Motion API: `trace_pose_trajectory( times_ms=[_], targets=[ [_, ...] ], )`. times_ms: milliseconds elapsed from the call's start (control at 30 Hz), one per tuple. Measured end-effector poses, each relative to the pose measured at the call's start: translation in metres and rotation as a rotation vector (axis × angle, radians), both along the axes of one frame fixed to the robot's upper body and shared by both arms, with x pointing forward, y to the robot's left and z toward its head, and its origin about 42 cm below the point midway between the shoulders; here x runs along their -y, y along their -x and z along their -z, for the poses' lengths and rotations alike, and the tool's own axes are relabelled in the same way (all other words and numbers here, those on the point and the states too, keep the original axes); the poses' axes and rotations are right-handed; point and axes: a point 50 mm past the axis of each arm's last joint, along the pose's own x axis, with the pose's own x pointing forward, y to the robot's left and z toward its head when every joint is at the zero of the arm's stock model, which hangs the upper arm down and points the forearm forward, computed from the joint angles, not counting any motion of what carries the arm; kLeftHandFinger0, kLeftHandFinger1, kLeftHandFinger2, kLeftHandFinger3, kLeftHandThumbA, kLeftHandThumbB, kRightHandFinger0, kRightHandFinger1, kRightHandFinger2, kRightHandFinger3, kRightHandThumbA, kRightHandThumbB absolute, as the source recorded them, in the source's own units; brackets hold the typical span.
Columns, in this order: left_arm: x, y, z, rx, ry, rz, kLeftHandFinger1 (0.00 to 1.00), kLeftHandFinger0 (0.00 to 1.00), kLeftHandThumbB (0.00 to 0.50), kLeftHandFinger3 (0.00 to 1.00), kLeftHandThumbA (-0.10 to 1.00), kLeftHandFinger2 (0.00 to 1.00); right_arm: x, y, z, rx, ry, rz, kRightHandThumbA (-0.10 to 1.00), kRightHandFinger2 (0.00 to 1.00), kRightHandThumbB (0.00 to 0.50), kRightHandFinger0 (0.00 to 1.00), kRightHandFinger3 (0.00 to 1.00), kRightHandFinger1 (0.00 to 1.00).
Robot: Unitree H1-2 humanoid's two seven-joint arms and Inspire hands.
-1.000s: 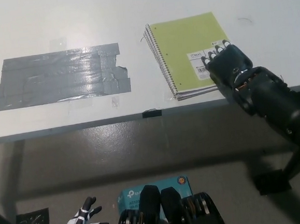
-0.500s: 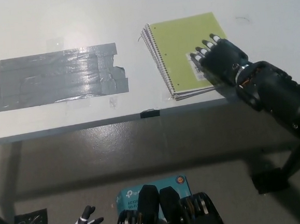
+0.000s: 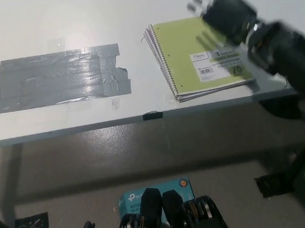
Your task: The robot uses its right hand to align two notebooks stacked together until they are fully overlapped
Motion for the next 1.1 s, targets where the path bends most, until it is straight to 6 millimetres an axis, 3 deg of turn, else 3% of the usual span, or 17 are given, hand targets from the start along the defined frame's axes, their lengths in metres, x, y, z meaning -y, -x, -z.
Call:
trace_pose_trajectory(
  times_ms=[67, 167, 200, 300, 333, 367, 467, 500, 533, 667, 833, 967, 1100],
  targets=[
    [0.000, 0.001, 0.000, -0.002, 0.000, -0.001, 0.68, 0.65, 0.500, 1.00, 1.00, 0.89, 0.007, 0.001, -0.026, 0.045, -0.036, 0.001, 1.00, 1.00, 0.304, 1.00, 1.00, 1.00],
    [0.000, 0.001, 0.001, -0.004, 0.002, -0.003, 0.66, 0.65, 0.500, 1.00, 1.00, 0.87, 0.014, 0.015, -0.058, 0.111, -0.130, -0.038, 1.00, 1.00, 0.313, 1.00, 1.00, 1.00],
    [0.000, 0.001, 0.001, -0.005, 0.002, -0.003, 0.66, 0.65, 0.500, 1.00, 1.00, 0.87, 0.016, 0.022, -0.065, 0.131, -0.164, -0.056, 1.00, 1.00, 0.293, 1.00, 1.00, 1.00],
    [0.000, 0.001, 0.002, -0.006, 0.002, -0.003, 0.64, 0.60, 0.500, 1.00, 1.00, 0.85, 0.019, 0.039, -0.062, 0.150, -0.224, -0.098, 1.00, 1.00, 0.276, 1.00, 1.00, 1.00],
    [0.000, 0.001, 0.001, -0.006, 0.002, -0.003, 0.64, 0.60, 0.500, 1.00, 1.00, 0.84, 0.022, 0.046, -0.054, 0.146, -0.245, -0.112, 1.00, 1.00, 0.276, 1.00, 1.00, 1.00],
    [0.000, 0.001, 0.001, -0.006, 0.002, -0.003, 0.65, 0.60, 0.500, 1.00, 1.00, 0.86, 0.024, 0.053, -0.046, 0.138, -0.266, -0.120, 1.00, 1.00, 0.230, 1.00, 1.00, 1.00],
    [0.000, 0.000, 0.001, -0.005, 0.002, -0.003, 0.65, 0.61, 0.500, 1.00, 1.00, 0.86, 0.035, 0.077, -0.009, 0.098, -0.324, -0.131, 1.00, 1.00, 0.217, 1.00, 1.00, 1.00],
    [0.000, 0.000, 0.001, -0.006, 0.002, -0.003, 0.68, 0.68, 0.500, 1.00, 1.00, 0.88, 0.039, 0.087, 0.009, 0.072, -0.345, -0.130, 1.00, 1.00, 0.216, 1.00, 1.00, 1.00],
    [0.000, 0.000, 0.002, -0.007, 0.001, -0.003, 0.67, 0.68, 0.500, 1.00, 1.00, 0.87, 0.043, 0.095, 0.021, 0.055, -0.361, -0.128, 1.00, 1.00, 0.216, 1.00, 1.00, 1.00],
    [0.000, 0.000, 0.002, -0.007, 0.001, -0.004, 0.67, 0.66, 0.500, 1.00, 1.00, 0.85, 0.070, 0.150, 0.089, -0.045, -0.468, -0.078, 1.00, 1.00, 0.197, 1.00, 1.00, 1.00],
    [-0.001, 0.000, 0.001, -0.006, 0.000, -0.007, 0.71, 0.64, 0.500, 1.00, 1.00, 0.88, 0.123, 0.242, 0.173, -0.203, -0.589, 0.103, 1.00, 1.00, 0.205, 1.00, 1.00, 1.00],
    [-0.007, -0.001, 0.000, -0.002, -0.005, -0.026, 0.70, 0.64, 0.500, 1.00, 1.00, 0.88, 0.168, 0.311, 0.211, -0.267, -0.665, 0.272, 1.00, 1.00, 0.199, 1.00, 1.00, 1.00],
    [-0.013, 0.000, 0.000, -0.002, -0.014, -0.040, 0.67, 0.63, 0.500, 1.00, 1.00, 0.87, 0.190, 0.333, 0.241, -0.297, -0.685, 0.364, 1.00, 1.00, 0.165, 1.00, 1.00, 1.00]
  ],
)
